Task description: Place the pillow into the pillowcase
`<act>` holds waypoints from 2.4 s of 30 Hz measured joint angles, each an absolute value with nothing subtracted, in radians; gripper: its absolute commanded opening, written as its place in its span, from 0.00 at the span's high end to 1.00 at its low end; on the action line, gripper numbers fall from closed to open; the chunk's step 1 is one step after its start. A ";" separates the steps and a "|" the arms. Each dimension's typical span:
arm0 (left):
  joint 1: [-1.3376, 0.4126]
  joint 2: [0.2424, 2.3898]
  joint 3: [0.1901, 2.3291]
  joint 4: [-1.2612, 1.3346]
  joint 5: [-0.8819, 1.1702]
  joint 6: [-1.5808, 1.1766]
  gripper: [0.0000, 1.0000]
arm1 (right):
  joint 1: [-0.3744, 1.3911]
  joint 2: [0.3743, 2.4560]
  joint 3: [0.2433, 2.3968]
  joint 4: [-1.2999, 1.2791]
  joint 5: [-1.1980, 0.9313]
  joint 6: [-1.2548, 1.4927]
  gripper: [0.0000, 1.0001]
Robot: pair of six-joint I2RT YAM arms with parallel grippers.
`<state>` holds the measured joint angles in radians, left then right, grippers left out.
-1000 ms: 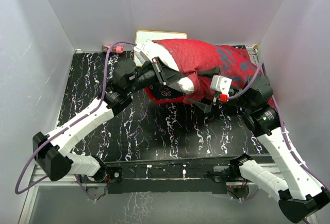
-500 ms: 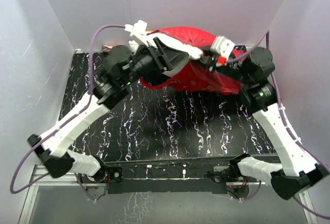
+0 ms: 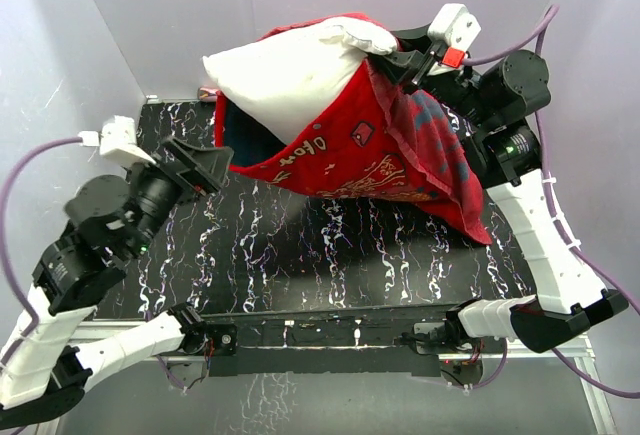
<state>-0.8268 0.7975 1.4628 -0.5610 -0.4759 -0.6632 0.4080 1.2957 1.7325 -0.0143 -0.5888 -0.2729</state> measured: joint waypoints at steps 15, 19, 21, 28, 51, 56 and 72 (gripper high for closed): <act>-0.747 1.163 1.687 -0.827 -0.570 -0.607 0.06 | 0.414 1.279 1.738 -0.057 -0.524 -0.260 0.92; -0.404 1.250 1.728 -0.846 -0.319 -0.579 0.07 | 0.414 1.250 1.717 -0.073 -0.511 -0.260 0.92; -0.226 1.299 1.729 -0.847 -0.186 -0.575 0.07 | 0.414 1.238 1.708 -0.080 -0.504 -0.263 0.92; -0.065 1.311 1.539 -0.686 0.189 -0.597 0.18 | 0.414 1.229 1.703 -0.092 -0.496 -0.267 0.92; -0.034 1.036 1.373 -0.424 0.461 -0.730 0.27 | 0.414 1.227 1.671 -0.078 -0.489 -0.274 0.92; -0.034 1.185 1.356 -0.417 0.491 -0.725 0.32 | 0.414 1.227 1.671 -0.076 -0.489 -0.273 0.92; -0.035 1.333 1.428 0.153 0.730 -1.063 1.00 | 0.414 1.269 1.674 -0.056 -0.492 -0.270 0.63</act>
<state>-0.0345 1.3331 1.4277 0.1532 0.7296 -1.0630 0.4137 1.2686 1.6745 -0.0559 -0.4919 -0.2703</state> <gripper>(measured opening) 0.021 0.238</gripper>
